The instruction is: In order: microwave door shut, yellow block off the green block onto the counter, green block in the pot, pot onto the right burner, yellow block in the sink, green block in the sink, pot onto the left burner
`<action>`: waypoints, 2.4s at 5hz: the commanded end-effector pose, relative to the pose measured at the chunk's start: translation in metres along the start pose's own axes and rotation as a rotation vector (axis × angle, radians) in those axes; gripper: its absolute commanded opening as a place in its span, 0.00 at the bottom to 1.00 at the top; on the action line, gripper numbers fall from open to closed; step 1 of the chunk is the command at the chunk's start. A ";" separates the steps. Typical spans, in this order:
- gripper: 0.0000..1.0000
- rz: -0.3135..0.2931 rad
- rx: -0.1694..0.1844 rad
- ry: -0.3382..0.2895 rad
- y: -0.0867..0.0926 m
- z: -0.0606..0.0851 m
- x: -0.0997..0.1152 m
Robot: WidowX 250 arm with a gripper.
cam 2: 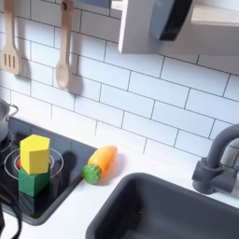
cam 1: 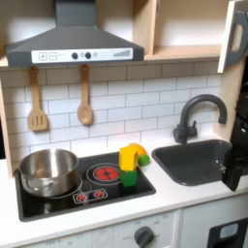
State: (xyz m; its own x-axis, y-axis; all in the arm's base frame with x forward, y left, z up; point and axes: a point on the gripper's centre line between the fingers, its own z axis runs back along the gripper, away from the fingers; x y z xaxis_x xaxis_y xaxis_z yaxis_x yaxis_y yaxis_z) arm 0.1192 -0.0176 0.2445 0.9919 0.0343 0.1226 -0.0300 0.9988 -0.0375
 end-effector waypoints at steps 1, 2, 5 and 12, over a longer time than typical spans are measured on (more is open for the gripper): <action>1.00 0.002 0.000 0.001 0.000 0.000 0.000; 1.00 0.049 0.036 -0.006 0.006 -0.001 0.012; 1.00 0.105 0.039 0.013 0.032 -0.003 0.035; 0.00 0.185 0.087 -0.104 0.108 0.017 0.115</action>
State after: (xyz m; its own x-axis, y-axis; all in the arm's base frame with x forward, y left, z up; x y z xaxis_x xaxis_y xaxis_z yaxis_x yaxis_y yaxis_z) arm 0.2285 0.0940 0.2710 0.9509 0.2143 0.2233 -0.2228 0.9748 0.0137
